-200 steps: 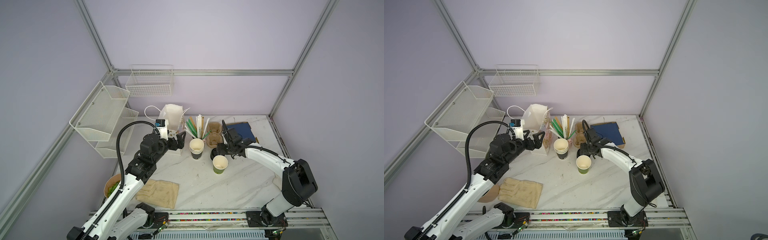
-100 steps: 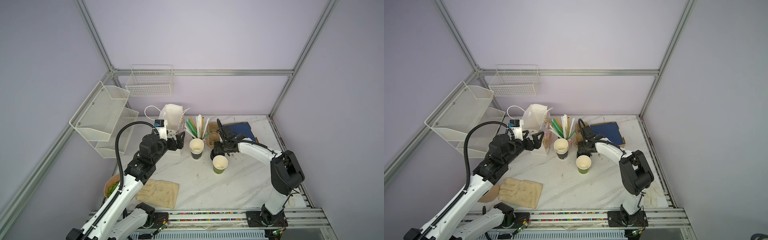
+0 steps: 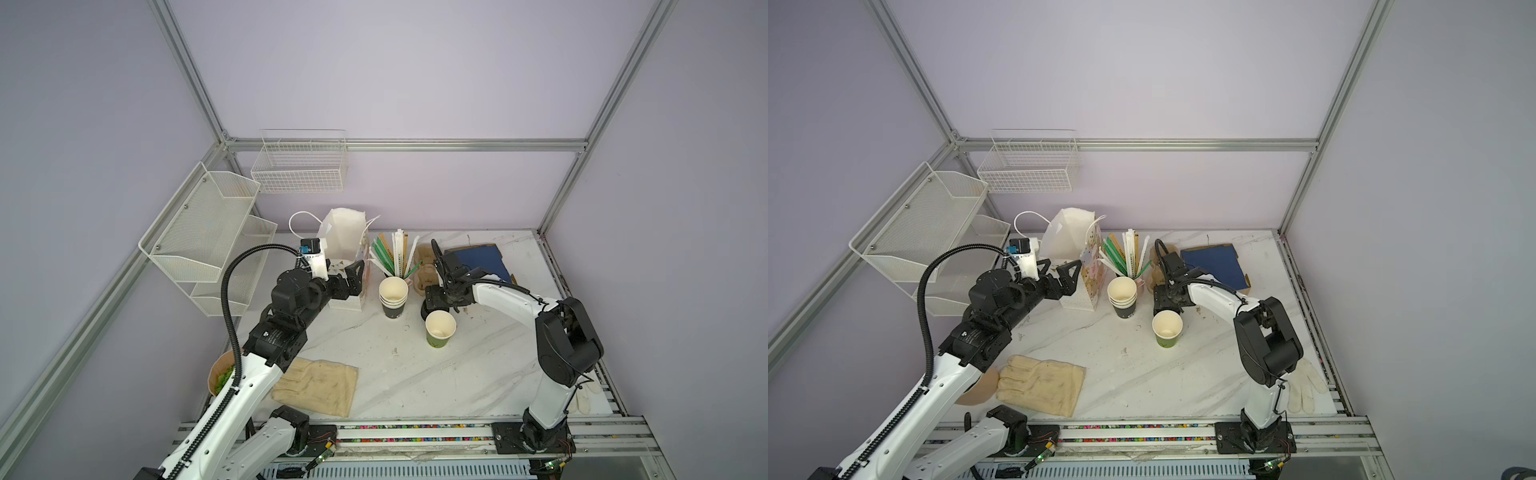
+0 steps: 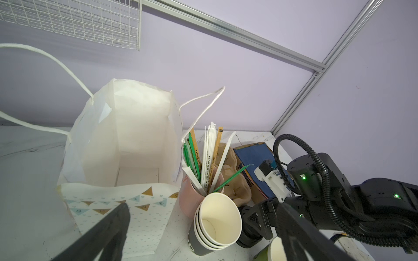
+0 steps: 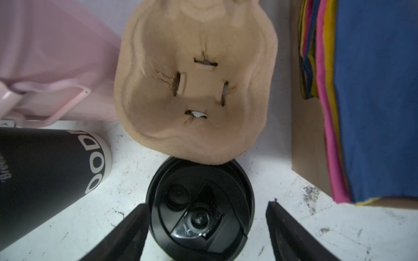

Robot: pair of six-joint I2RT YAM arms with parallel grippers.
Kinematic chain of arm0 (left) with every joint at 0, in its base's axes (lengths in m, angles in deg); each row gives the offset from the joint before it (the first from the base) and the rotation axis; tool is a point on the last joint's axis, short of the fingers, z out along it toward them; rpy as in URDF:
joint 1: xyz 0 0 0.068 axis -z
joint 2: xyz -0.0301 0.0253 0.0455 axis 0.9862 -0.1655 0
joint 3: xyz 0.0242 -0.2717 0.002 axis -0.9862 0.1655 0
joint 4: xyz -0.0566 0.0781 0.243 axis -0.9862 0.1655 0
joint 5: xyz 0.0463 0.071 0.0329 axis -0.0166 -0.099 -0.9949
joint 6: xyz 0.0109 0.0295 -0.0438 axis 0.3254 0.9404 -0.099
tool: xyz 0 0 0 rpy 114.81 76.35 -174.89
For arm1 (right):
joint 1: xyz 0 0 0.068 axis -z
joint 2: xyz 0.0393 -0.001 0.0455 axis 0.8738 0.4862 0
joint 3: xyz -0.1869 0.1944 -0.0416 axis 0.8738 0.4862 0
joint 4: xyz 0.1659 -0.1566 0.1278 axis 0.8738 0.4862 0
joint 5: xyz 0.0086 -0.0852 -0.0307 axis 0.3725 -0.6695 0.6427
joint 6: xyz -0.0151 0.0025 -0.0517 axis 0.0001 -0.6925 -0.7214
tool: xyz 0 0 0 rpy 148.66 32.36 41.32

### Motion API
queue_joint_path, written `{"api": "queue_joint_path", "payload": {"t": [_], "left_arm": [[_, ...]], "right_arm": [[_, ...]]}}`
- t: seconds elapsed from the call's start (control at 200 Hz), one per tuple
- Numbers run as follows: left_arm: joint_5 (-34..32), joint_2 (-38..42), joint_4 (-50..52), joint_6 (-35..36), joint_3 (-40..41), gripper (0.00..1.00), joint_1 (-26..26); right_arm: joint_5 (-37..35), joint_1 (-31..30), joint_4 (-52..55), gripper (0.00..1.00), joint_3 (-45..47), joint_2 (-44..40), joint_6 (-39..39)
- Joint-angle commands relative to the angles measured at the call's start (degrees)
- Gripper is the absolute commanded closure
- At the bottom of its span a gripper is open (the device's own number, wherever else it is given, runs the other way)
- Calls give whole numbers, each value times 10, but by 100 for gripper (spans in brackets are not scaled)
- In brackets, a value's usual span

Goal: Pack a coffee takeout order
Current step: Pick up the lid from the lid.

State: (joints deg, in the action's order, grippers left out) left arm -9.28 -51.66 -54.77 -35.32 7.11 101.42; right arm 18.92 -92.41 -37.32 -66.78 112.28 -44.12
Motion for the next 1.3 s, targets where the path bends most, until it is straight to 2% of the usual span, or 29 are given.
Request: {"api": "queue_joint_path", "payload": {"t": [0.0, 0.065, 0.195, 0.785, 0.985, 1.295], "left_arm": [[7, 12, -15, -6, 15, 0, -5], [8, 11, -15, -7, 15, 0, -6], [13, 11, -15, -7, 15, 0, -8], [24, 13, -18, -13, 17, 0, -21], [29, 11, -21, -15, 18, 0, -27], [33, 9, -23, -18, 18, 0, -32]], "right_arm": [[2, -2, 11, 14, -5, -1, -5], [1, -2, 9, 15, -4, -5, -5], [-1, -3, 16, 23, -3, 1, -5], [-9, -13, 14, 20, 5, 25, -4], [-9, -13, 6, 26, 5, 28, -3], [-1, -13, -2, 30, 13, 32, -3]]}}
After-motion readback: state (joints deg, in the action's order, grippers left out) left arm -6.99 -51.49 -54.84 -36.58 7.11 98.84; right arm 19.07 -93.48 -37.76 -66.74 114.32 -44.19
